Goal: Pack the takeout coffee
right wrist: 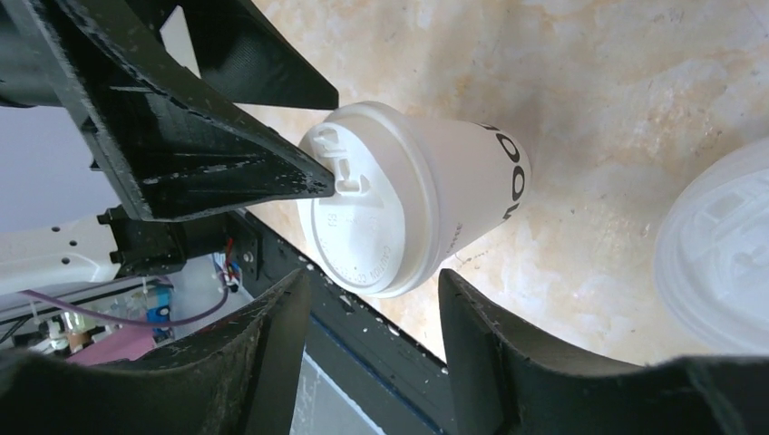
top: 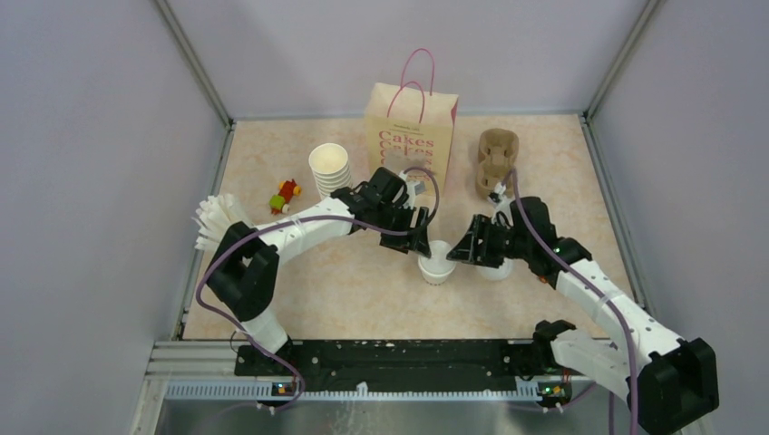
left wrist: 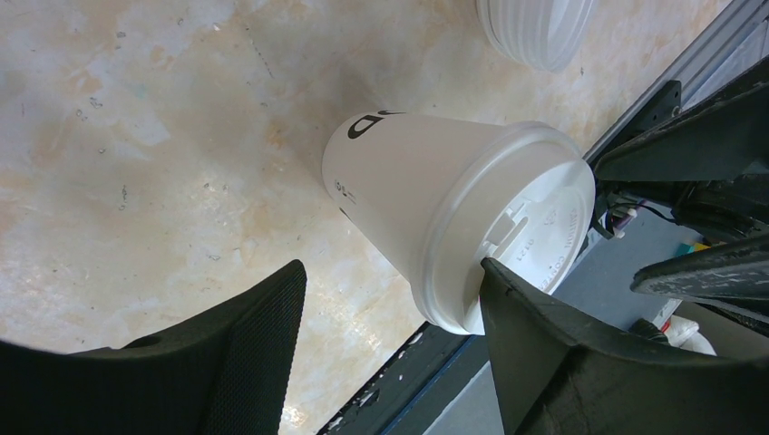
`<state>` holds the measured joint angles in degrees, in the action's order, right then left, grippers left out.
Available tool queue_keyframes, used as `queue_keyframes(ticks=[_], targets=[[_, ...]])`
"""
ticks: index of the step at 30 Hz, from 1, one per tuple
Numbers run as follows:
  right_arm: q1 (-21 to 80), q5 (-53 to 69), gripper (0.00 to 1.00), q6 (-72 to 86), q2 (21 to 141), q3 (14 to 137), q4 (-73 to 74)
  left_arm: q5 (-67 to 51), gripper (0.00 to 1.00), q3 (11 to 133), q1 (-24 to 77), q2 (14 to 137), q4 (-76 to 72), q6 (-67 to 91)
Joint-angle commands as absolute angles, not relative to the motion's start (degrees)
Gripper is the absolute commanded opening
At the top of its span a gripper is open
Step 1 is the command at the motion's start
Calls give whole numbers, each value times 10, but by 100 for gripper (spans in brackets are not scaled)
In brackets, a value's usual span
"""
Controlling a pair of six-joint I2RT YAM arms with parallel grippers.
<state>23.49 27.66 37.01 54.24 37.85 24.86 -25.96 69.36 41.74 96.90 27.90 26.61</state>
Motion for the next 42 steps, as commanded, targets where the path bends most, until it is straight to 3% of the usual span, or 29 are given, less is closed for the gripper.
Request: queue_keyframes(ticks=[1, 5, 16, 29, 36, 42], targets=[[229, 289, 52, 381, 554, 359, 201, -185, 74, 683, 425, 1003, 334, 238], [230, 298, 43, 379, 566, 336, 175, -177, 74, 682, 425, 1006, 338, 238], [230, 280, 34, 361, 579, 274, 146, -172, 74, 676, 425, 1013, 336, 241], [230, 209, 17, 362, 560, 231, 194, -165, 74, 663, 425, 1019, 335, 240], [230, 243, 21, 357, 556, 240, 167, -173, 73, 662, 426, 1020, 326, 234], [210, 257, 43, 304, 583, 426, 264, -203, 74, 680, 425, 1018, 309, 199]])
